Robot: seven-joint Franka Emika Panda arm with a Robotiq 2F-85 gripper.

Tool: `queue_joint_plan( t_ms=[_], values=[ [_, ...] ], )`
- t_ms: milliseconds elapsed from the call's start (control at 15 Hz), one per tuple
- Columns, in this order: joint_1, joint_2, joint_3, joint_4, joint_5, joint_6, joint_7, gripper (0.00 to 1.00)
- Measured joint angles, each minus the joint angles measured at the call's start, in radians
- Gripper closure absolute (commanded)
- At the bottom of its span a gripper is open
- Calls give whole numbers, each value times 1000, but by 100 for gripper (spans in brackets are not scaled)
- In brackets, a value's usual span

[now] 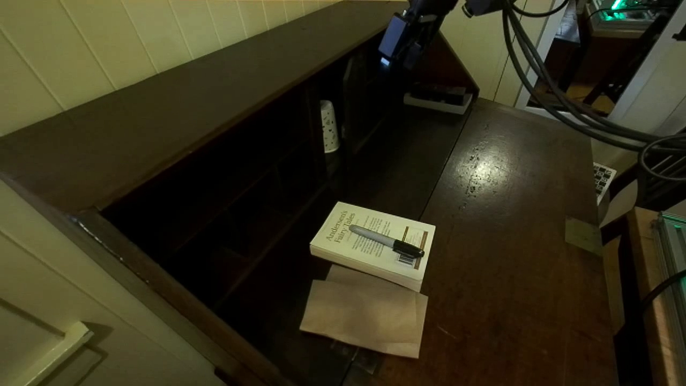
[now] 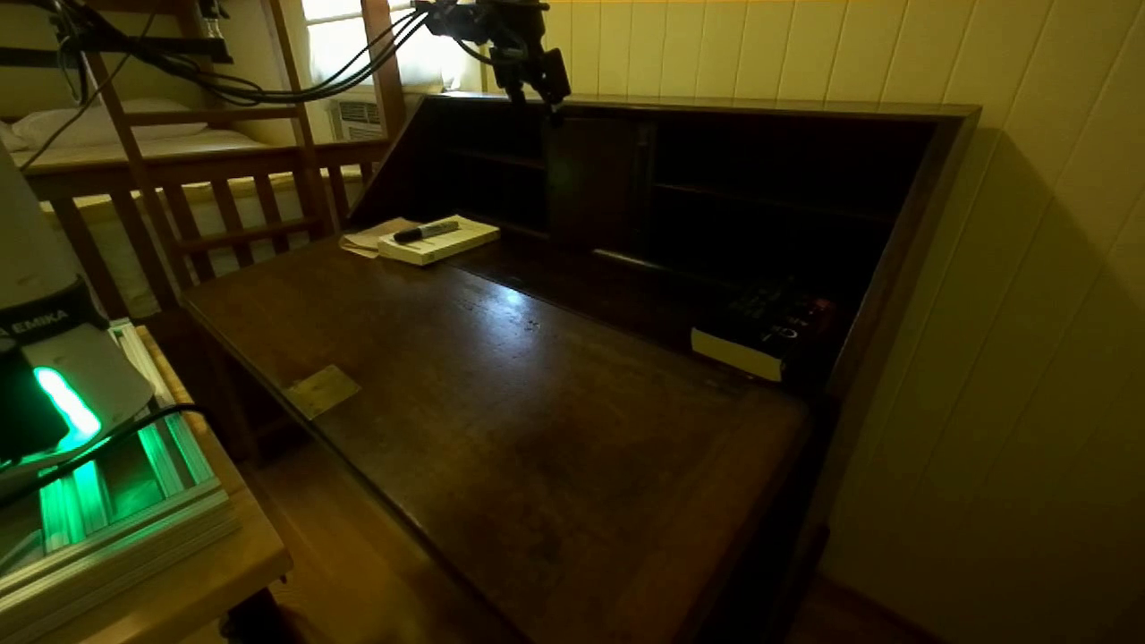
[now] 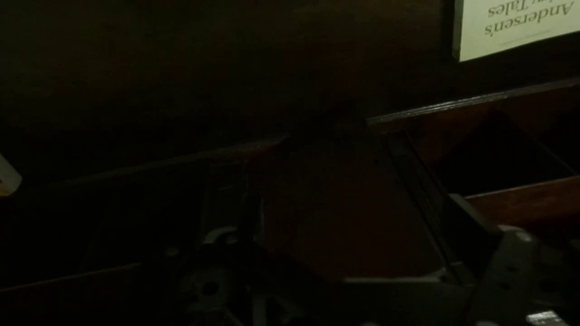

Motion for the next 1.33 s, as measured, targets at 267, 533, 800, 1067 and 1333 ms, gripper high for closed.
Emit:
queue_joint_plan(
  t_ms=[267,533,800,1067,1333],
  values=[
    [0,46,26,40,87,59,-22,0],
    [-1,95,46,101,107,73,-22,0],
    [-1,144,53,152,102,73,4,0],
    [-2,183,53,185,89,73,32,0],
    [-4,196,49,200,50,50,90,0]
  ],
)
